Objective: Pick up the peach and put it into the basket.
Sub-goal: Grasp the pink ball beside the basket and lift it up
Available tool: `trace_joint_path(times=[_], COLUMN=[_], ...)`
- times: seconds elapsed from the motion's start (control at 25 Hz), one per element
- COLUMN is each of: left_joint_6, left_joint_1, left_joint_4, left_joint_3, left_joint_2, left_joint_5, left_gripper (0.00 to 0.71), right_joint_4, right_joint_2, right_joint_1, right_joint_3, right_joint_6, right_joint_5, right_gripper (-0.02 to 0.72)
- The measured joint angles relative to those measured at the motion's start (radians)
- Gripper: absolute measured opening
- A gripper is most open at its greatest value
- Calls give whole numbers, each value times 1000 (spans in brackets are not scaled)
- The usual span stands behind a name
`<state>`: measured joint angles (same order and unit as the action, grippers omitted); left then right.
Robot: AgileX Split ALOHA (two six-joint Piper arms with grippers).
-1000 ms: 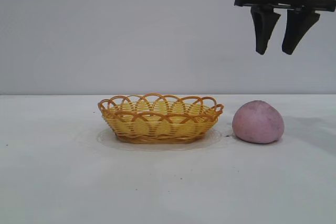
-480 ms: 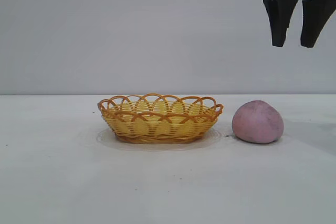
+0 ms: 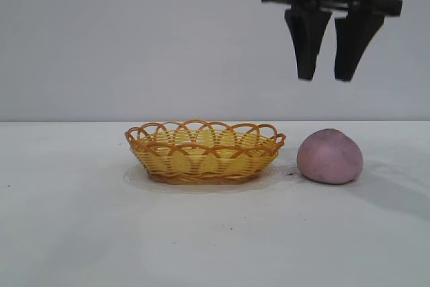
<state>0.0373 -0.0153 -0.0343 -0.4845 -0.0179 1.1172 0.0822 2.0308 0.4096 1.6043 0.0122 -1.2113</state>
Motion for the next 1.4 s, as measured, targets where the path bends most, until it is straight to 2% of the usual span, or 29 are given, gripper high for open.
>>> trace_joint_path(times=[0.4, 0.68, 0.72, 0.76, 0.8, 0.92, 1.12, 1.32, 1.4], left_joint_6=[0, 0, 0, 0, 0, 0, 0, 0, 0], left_joint_1=[0, 0, 0, 0, 0, 0, 0, 0, 0], left_joint_4=[0, 0, 0, 0, 0, 0, 0, 0, 0], left_joint_3=[0, 0, 0, 0, 0, 0, 0, 0, 0], left_joint_2=[0, 0, 0, 0, 0, 0, 0, 0, 0], left_joint_5=[0, 0, 0, 0, 0, 0, 0, 0, 0], left_gripper=[435, 435, 435, 435, 435, 435, 435, 435, 435], right_joint_4=[4, 4, 0, -5, -17, -45, -45, -39, -34], right_joint_2=[97, 136, 136, 136, 136, 111, 17, -26, -24], right_joint_1=[0, 0, 0, 0, 0, 0, 7, 108, 158], right_joint_3=[0, 0, 2, 6, 9, 22, 69, 105, 105], right_joint_6=[0, 0, 0, 0, 0, 0, 0, 0, 0], right_joint_5=[6, 27, 27, 27, 25, 4, -4, -3, 26], right_gripper=[370, 92, 57, 57, 0, 0, 0, 0, 0])
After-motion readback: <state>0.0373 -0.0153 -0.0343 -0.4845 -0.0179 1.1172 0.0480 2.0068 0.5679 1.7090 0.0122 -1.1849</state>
